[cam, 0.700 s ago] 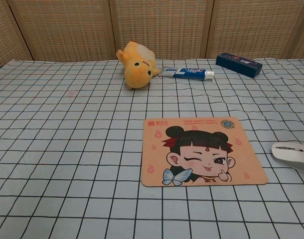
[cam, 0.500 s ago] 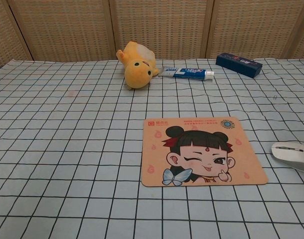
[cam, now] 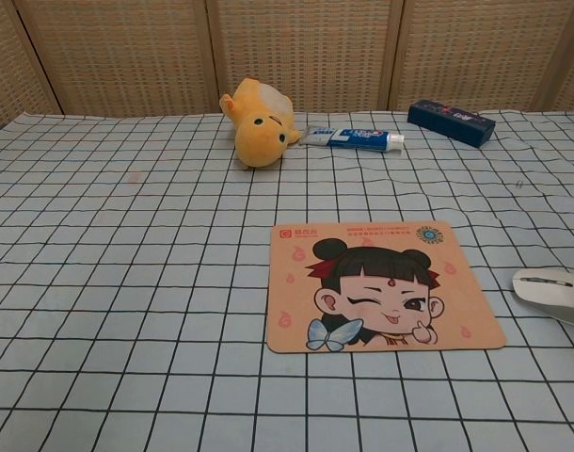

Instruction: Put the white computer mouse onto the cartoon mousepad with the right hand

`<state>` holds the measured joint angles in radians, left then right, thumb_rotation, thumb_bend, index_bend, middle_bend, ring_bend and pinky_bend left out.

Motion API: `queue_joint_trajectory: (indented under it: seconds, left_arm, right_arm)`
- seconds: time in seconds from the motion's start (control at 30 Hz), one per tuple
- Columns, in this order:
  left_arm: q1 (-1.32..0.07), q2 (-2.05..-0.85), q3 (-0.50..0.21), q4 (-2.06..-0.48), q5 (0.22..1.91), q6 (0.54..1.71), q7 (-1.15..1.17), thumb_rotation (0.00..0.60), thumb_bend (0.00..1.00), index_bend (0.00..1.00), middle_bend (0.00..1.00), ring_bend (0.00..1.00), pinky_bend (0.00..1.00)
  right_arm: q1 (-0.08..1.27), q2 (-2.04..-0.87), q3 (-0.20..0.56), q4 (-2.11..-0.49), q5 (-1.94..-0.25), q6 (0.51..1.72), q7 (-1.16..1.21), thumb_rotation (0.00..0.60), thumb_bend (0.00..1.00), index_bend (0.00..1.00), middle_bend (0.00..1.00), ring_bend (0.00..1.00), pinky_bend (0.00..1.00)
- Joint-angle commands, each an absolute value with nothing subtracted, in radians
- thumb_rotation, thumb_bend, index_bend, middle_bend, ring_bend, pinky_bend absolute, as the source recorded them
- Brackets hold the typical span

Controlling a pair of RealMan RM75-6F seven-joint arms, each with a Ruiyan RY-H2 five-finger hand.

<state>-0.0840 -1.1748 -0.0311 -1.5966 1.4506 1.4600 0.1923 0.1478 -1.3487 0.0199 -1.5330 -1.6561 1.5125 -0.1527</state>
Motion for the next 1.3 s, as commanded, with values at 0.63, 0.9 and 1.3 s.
queue_joint_trajectory:
  seconds: [0.63,0.9,1.3]
  left_arm:
    - [-0.083,-1.165,-0.039,-1.596,1.442,1.461,0.164,0.600,0.00,0.00,0.00,0.00,0.00]
    - [-0.085,-1.165,-0.040,-1.594,1.441,1.458,0.157,0.600,0.00,0.00,0.00,0.00,0.00]
    - [-0.086,-1.167,-0.041,-1.591,1.439,1.456,0.156,0.600,0.00,0.00,0.00,0.00,0.00]
  right_arm:
    - [0.241,-1.414,0.068,-1.608,-1.556,1.338,-0.189,0.600,0.15,0.04,0.00,0.00,0.00]
    - [0.272,-1.495,0.091,-1.577,-1.485,1.286,-0.244,0.600,0.21,0.05,0.00,0.00,0.00]
    - [0.310,-1.584,0.114,-1.506,-1.398,1.231,-0.298,0.600,0.29,0.04,0.00,0.00,0.00]
